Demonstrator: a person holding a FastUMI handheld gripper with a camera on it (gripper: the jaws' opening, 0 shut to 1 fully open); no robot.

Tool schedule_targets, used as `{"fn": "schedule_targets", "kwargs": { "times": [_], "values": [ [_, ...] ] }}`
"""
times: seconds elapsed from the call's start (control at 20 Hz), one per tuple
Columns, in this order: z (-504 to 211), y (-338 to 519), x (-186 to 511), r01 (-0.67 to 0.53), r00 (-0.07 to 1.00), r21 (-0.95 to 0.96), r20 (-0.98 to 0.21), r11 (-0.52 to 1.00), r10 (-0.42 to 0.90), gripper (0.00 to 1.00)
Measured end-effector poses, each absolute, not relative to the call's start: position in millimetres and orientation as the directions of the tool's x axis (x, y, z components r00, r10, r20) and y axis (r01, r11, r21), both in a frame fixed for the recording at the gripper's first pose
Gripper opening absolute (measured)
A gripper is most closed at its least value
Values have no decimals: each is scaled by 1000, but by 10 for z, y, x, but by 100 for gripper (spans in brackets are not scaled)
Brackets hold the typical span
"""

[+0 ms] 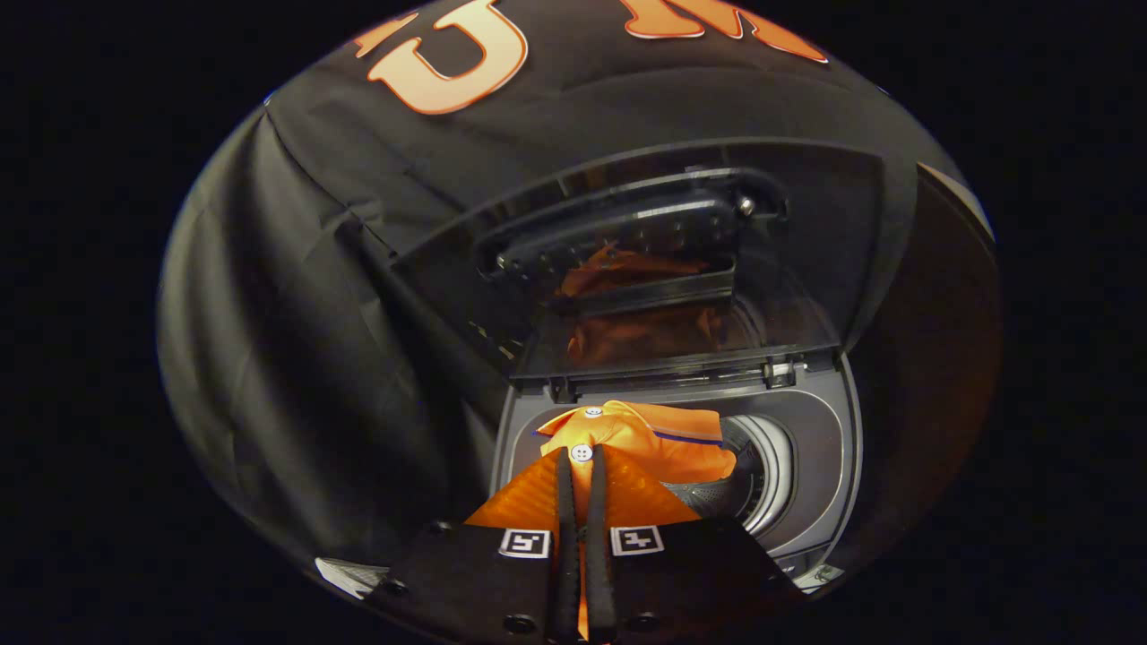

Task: Put the clothes into the washing machine and then close the washing machine lid.

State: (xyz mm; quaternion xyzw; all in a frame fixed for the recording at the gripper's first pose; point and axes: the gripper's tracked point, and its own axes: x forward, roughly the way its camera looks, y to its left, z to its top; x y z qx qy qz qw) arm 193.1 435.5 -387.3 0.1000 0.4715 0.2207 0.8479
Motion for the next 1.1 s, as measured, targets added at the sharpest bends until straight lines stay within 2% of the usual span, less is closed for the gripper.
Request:
{"fn": "schedule_targets", "kwargs": {
  "times": [0.3,0.55,1.1],
  "values": [
    [-4583,4337,2149,-276,489,261,-790,925,369,11],
    [-4988,4313,2220,-262,524,226,-783,938,335,11],
    [-5549,4246,2201,-252,481,170,-832,953,276,11]
  ]
}}
